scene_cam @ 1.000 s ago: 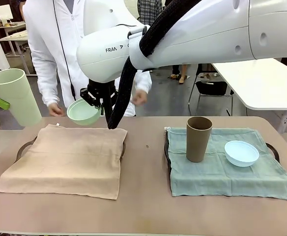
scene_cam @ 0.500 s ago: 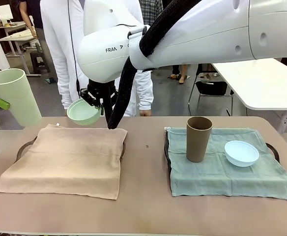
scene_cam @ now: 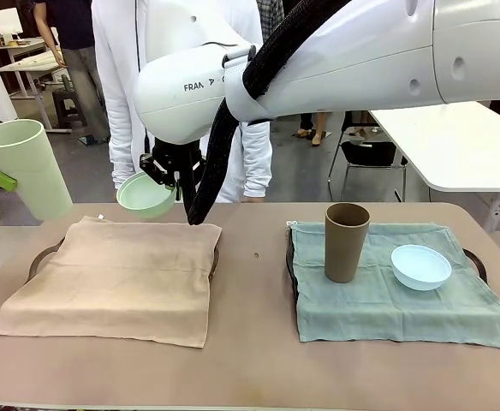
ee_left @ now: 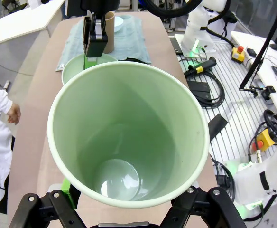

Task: Set up a tray with a mat and arrange the tableware.
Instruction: Place the Picnic Bowl and Reusable plastic cup back onto the Handle tray in front of the human's position.

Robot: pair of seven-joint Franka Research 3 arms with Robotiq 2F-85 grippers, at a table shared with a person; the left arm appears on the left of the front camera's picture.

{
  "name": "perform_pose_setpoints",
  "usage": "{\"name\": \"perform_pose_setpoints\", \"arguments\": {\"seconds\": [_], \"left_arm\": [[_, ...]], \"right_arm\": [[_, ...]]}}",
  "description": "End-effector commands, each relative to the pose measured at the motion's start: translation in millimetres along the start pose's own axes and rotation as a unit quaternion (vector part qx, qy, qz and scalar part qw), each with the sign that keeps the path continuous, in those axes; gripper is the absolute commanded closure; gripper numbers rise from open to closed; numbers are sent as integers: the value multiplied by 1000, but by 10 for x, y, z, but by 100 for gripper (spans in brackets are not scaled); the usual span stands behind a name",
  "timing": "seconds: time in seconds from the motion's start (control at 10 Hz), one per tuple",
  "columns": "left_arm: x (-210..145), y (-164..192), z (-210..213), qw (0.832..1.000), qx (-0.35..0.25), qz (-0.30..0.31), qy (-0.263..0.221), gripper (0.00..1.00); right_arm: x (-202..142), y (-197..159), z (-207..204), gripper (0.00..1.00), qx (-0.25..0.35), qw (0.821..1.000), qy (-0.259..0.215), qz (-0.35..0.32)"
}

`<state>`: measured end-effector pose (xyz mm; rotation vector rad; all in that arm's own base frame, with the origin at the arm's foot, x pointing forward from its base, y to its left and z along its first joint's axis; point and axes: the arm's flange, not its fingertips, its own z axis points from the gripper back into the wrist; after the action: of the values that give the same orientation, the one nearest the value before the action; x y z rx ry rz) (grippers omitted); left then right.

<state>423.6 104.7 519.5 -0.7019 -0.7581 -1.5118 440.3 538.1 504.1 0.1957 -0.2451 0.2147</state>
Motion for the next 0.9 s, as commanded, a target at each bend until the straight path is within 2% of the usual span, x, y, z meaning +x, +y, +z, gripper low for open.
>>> {"name": "perform_pose_setpoints", "arguments": {"seconds": [0.0,0.3,0.5,0.8], "left_arm": [[-212,130,-124,1000,-3,14,4,14],[-786,375,-654,998,-43,38,2,14],[-1030,392,-904,997,-60,42,-9,14],[-1142,485,-914,998,-27,-29,-44,14]], "right_arm": [[18,-103,-208,95,8,1000,2,-12],[15,-293,-862,95,17,999,24,-25],[-34,-342,-1238,95,18,999,41,-19],[-107,-368,-1455,95,20,998,52,-14]]}}
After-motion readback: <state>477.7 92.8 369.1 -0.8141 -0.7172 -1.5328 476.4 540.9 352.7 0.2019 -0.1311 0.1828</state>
